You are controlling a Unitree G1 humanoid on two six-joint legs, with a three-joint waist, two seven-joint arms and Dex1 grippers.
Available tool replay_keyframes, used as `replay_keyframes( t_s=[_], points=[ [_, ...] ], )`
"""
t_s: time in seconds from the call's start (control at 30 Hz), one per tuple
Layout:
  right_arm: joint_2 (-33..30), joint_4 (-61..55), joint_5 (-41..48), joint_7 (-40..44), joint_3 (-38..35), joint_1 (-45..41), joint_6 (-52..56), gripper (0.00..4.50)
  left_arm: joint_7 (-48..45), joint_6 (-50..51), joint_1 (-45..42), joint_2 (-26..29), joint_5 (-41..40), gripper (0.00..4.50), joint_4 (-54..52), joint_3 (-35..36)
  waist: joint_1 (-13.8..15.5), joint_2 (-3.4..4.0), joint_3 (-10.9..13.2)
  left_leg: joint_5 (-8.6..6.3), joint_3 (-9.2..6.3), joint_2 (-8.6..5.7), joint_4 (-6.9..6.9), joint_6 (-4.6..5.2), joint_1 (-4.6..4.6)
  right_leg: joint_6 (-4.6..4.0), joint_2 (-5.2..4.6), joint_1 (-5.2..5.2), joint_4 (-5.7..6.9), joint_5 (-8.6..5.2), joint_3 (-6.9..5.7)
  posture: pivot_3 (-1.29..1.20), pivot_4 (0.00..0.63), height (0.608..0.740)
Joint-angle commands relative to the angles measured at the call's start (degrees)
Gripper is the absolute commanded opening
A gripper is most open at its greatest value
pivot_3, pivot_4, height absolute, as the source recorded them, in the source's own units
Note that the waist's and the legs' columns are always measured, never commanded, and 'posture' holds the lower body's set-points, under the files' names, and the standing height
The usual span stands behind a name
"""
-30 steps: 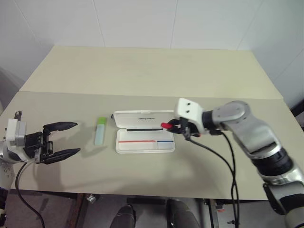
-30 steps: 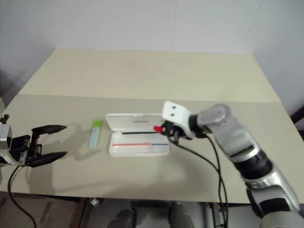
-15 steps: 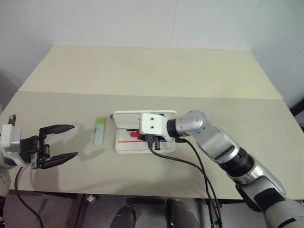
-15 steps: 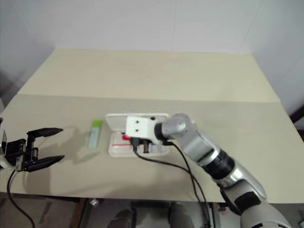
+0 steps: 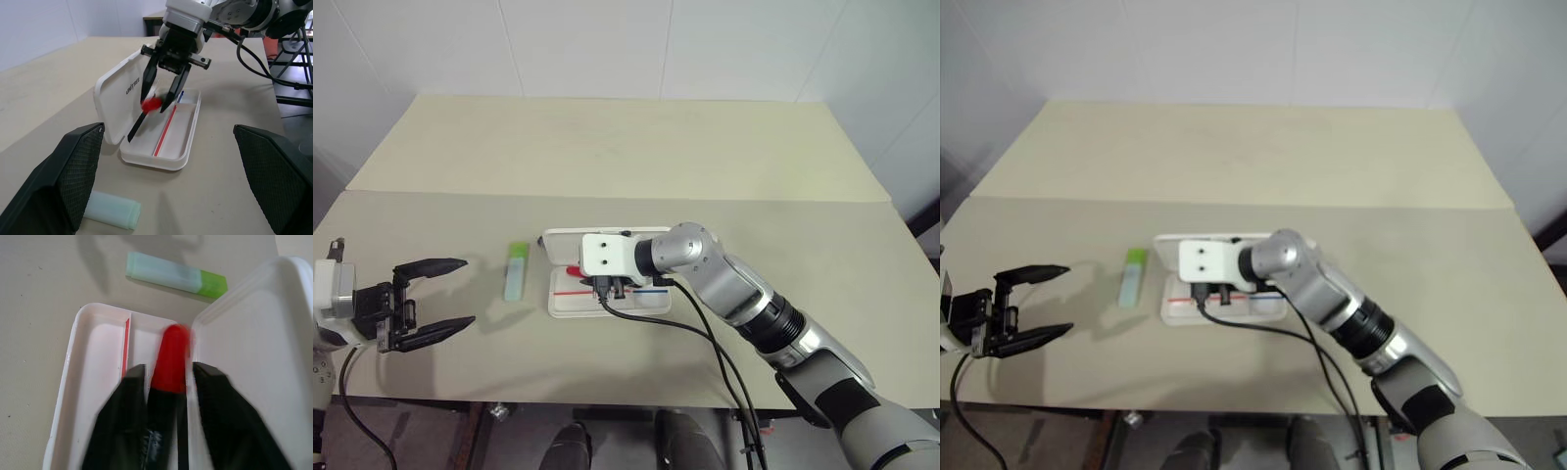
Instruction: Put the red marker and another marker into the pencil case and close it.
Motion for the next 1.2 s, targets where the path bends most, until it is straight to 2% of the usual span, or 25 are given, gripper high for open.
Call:
replay_keyframes(
  t_s=[0.03,0.1,0.37,0.5,0.63,0.77,1.0,1.2],
  points=[
    [0.6,-1.7,-0.3,0.7,-0.9,-0.8,-0.9,3.79,-5.3,0.2,0.2,-0.3,0.3,4.50,-1.3,2.1,0.0,0.00,0.0,0.00,0.00,0.00,0.00,0.00,0.00,0.00,0.00,0.00,0.00,0.00,0.00,0.00,0.150,0.740],
    [0.7,-2.1,-0.1,1.0,-1.1,-0.6,-0.7,4.44,-5.2,0.3,0.1,-0.5,0.5,4.50,-1.4,2.2,-0.1,0.00,0.0,0.00,0.00,0.00,0.00,0.00,0.00,0.00,0.00,0.00,0.01,0.00,0.00,0.00,0.150,0.740],
    [-0.3,-7.1,6.8,6.1,-5.0,1.0,3.2,4.48,-3.9,0.2,0.1,-1.4,1.4,4.50,-1.7,2.3,0.0,0.00,0.0,0.00,0.00,0.01,-0.01,-0.01,0.00,0.00,0.00,0.00,-0.01,0.00,0.00,0.00,0.150,0.740],
    [-1.7,-9.3,14.4,9.9,-10.1,2.9,5.1,4.48,1.2,-2.6,-0.3,-2.5,6.4,4.50,-1.2,1.1,0.1,0.00,0.0,0.00,-0.01,0.00,0.00,-0.01,0.00,0.00,-0.01,0.01,0.00,0.00,0.00,0.00,0.150,0.740],
    [-4.6,-11.1,21.6,14.6,-16.1,5.3,2.9,4.48,6.7,-1.3,-1.3,-5.7,7.0,4.50,-3.3,2.4,0.2,0.00,0.0,-0.01,0.00,0.00,0.00,0.00,0.00,0.00,-0.01,0.03,-0.03,0.00,-0.01,0.00,0.150,0.740],
    [-4.8,-8.1,28.5,16.7,-25.2,9.8,-6.0,4.48,18.3,2.0,-0.6,-8.1,10.1,4.50,-6.3,3.1,0.3,-0.04,0.0,-0.01,-0.04,0.01,0.01,0.00,0.02,0.01,-0.02,0.09,-0.04,0.01,-0.03,0.00,0.150,0.740],
    [-10.6,-2.9,31.5,24.0,-28.9,14.5,-13.4,4.48,35.6,11.0,2.7,-12.4,13.2,4.50,-15.2,2.5,0.1,0.00,0.0,-0.01,0.01,-0.02,0.01,0.00,0.06,0.05,-0.04,0.12,-0.05,0.03,0.02,0.00,0.150,0.740],
    [-13.1,5.6,29.9,27.1,-29.1,15.1,-19.0,4.48,53.7,18.9,-1.5,-19.1,20.2,4.50,-17.3,-1.5,0.6,-0.01,0.0,0.00,-0.01,-0.06,0.11,0.00,0.14,0.09,-0.04,0.22,-0.01,0.05,0.02,0.00,0.150,0.740]
  ],
)
